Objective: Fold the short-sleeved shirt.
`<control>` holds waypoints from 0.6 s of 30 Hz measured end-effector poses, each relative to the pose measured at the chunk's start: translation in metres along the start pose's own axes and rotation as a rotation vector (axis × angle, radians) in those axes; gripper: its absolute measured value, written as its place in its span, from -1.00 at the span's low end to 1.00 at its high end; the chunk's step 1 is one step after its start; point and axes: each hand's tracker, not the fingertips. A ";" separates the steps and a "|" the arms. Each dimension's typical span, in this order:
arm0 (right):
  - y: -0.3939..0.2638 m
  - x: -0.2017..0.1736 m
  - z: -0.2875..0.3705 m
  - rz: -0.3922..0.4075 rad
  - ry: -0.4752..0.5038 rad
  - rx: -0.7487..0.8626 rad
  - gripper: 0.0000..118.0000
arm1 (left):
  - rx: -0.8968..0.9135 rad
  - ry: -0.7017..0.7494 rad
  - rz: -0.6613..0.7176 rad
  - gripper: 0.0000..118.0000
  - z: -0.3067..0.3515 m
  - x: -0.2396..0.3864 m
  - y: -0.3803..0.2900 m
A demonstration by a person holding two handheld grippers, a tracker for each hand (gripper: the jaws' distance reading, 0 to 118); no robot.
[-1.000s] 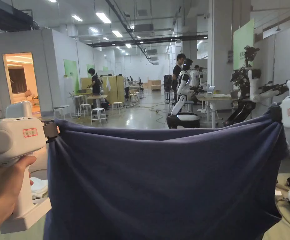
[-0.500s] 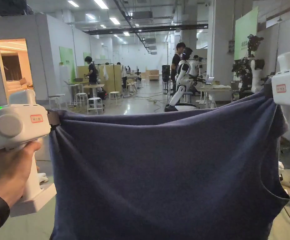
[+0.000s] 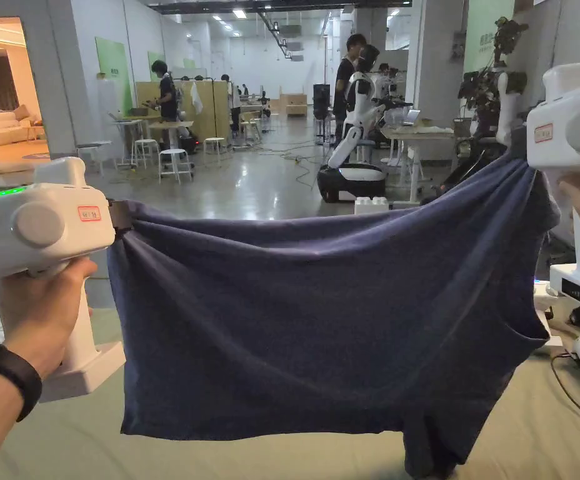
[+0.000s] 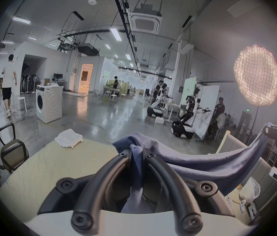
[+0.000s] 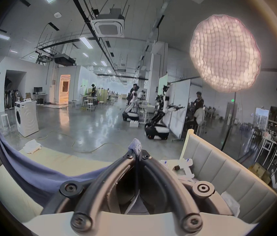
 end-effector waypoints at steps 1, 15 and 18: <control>-0.016 -0.001 -0.005 -0.008 0.021 -0.036 -0.96 | -0.034 -0.003 0.004 -0.78 -0.005 -0.002 -0.018; -0.291 0.037 0.153 -0.102 0.152 -0.390 -0.96 | -0.364 -0.098 0.141 -0.78 0.110 -0.072 -0.297; -0.341 0.057 0.204 -0.186 0.126 -0.440 -0.96 | -0.431 -0.108 0.137 -0.78 0.155 -0.088 -0.340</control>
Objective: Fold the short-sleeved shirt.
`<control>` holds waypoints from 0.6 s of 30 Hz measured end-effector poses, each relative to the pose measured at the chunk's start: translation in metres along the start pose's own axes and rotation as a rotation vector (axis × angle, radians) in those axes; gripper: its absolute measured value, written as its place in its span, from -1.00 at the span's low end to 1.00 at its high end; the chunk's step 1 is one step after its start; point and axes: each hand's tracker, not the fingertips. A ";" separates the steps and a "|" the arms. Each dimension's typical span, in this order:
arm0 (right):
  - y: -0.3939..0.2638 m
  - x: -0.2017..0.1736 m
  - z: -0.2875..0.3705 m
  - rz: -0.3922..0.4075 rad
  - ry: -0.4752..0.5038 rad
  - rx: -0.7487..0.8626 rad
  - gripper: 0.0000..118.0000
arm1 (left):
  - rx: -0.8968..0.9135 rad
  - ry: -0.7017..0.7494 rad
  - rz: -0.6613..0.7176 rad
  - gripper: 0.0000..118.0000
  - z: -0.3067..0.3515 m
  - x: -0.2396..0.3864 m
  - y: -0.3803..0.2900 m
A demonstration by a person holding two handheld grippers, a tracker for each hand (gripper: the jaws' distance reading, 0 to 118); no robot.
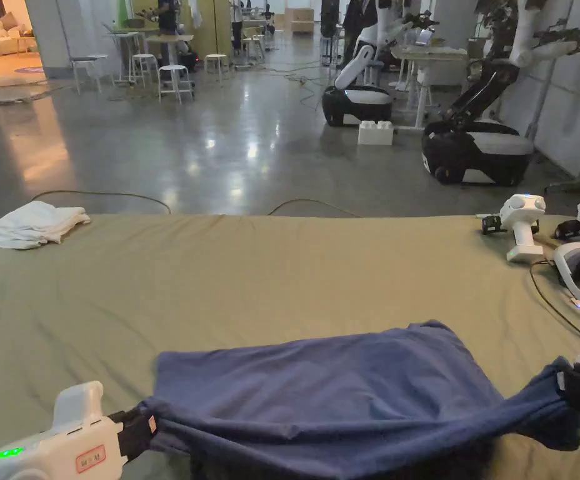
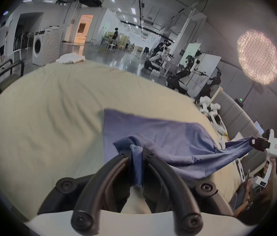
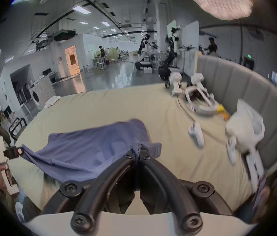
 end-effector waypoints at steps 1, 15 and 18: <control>-0.019 0.009 0.007 -0.006 -0.001 -0.048 -0.96 | -0.033 0.002 0.004 -0.78 0.007 -0.006 -0.016; -0.146 0.055 0.016 -0.098 -0.092 -0.272 -0.18 | -0.266 0.097 0.050 -0.22 0.038 -0.033 -0.097; -0.145 0.057 0.024 -0.090 -0.107 -0.248 0.28 | -0.181 0.114 0.076 0.88 0.057 -0.036 -0.091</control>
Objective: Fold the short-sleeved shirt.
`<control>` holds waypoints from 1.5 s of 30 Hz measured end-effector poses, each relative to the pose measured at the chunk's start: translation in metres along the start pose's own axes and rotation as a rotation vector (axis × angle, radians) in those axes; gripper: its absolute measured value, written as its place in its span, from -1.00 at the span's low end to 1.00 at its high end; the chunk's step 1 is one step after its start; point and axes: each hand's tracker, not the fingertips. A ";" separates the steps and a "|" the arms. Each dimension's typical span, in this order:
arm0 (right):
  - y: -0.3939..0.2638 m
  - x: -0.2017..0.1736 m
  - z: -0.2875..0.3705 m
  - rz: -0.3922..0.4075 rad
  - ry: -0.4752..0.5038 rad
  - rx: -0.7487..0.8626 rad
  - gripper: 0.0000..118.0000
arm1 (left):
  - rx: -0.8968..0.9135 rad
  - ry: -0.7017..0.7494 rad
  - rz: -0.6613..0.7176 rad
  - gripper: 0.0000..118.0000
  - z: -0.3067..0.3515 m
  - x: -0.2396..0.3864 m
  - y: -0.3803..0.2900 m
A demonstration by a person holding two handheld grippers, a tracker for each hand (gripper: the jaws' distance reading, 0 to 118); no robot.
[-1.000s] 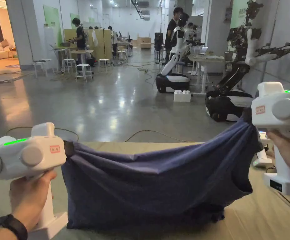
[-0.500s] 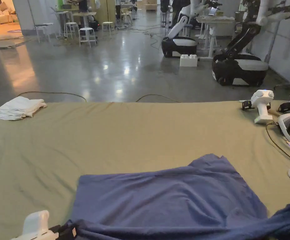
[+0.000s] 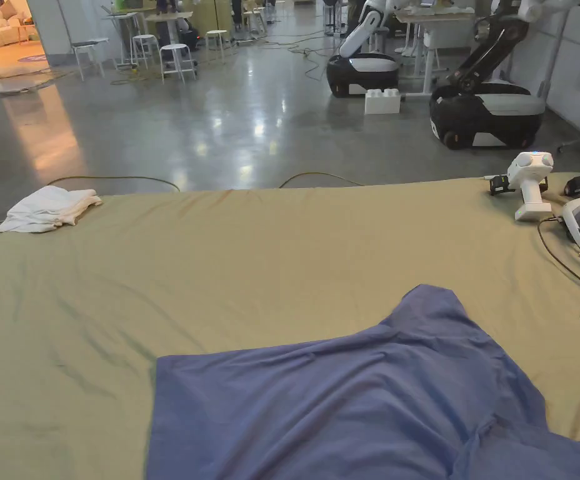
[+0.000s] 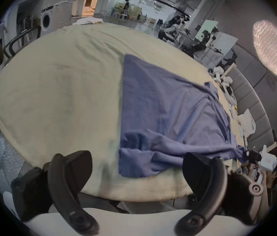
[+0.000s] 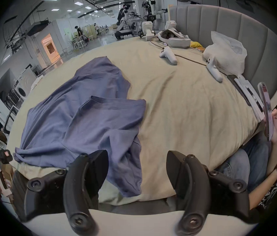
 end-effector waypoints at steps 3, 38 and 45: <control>0.008 -0.003 0.024 0.016 0.023 0.114 0.28 | 0.133 0.025 -0.043 0.88 0.034 0.008 0.006; -0.004 -0.121 0.151 0.260 0.301 0.537 -1.00 | 0.290 0.011 -0.178 -0.03 0.099 0.058 0.003; -0.011 -0.111 0.135 0.233 0.284 0.465 -1.00 | 0.052 0.015 -0.098 0.23 0.001 0.035 -0.001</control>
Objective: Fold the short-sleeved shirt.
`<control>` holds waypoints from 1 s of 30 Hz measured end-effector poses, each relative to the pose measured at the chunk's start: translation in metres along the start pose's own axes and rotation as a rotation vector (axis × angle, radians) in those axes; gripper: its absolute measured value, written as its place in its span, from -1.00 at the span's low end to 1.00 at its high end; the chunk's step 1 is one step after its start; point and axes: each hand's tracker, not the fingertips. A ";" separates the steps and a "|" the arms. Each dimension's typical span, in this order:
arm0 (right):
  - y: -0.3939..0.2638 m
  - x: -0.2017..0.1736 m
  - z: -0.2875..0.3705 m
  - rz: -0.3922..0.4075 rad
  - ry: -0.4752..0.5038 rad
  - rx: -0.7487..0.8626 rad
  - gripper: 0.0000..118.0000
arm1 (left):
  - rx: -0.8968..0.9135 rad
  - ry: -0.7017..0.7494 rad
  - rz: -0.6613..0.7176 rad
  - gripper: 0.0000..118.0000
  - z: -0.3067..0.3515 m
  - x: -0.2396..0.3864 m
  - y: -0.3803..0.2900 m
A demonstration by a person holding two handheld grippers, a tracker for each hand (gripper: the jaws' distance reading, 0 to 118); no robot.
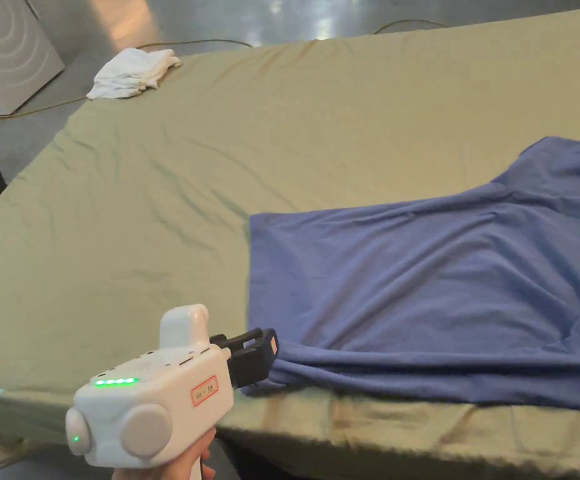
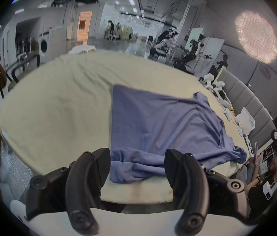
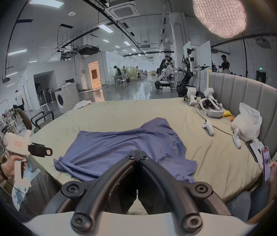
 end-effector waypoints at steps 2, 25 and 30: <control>-0.002 0.004 0.000 -0.006 -0.011 -0.008 -1.00 | -0.051 0.016 0.039 0.23 -0.023 -0.008 0.002; -0.079 0.133 -0.099 -0.293 -0.251 -0.490 0.52 | -0.269 0.094 -0.076 -0.77 -0.081 0.016 -0.001; -0.095 0.149 -0.135 -0.250 -0.259 -0.539 0.34 | -0.270 0.095 -0.074 -0.77 -0.077 0.018 0.000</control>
